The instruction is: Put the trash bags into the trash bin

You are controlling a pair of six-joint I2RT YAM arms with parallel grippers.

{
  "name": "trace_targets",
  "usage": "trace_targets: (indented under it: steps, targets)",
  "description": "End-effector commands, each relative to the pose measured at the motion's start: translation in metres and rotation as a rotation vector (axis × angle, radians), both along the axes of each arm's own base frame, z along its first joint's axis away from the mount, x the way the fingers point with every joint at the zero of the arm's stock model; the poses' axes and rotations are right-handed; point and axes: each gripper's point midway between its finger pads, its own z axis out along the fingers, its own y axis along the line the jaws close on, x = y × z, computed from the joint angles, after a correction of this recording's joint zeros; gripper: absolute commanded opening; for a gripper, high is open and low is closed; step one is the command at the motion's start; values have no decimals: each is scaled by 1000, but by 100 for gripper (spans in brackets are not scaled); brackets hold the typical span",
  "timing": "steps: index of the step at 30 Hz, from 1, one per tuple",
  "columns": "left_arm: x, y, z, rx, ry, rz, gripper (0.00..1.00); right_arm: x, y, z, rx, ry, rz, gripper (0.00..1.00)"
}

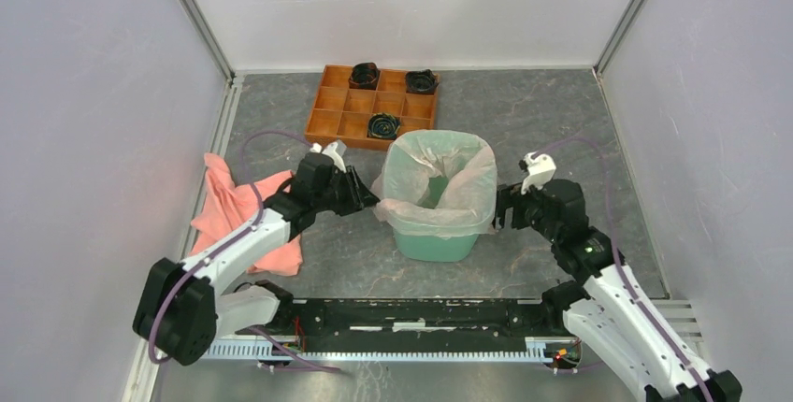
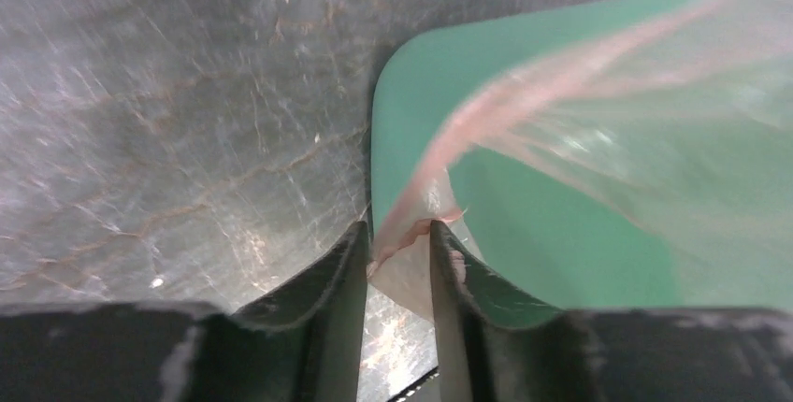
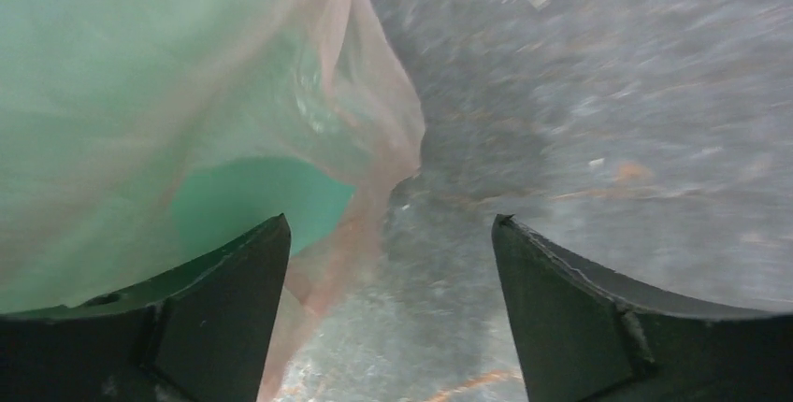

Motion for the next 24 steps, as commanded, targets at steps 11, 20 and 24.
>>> trace_targets:
  steps: [11,20,24]
  targets:
    - [-16,-32,-59,-18,94,-11,2,3,4,-63,104,87,-99,61]
    - [-23,-16,-54,36,65,7,14,-13,-55,16,-103,129,-315,74]
    - [-24,-16,-53,32,63,5,14,-18,-70,87,-151,6,-314,78]
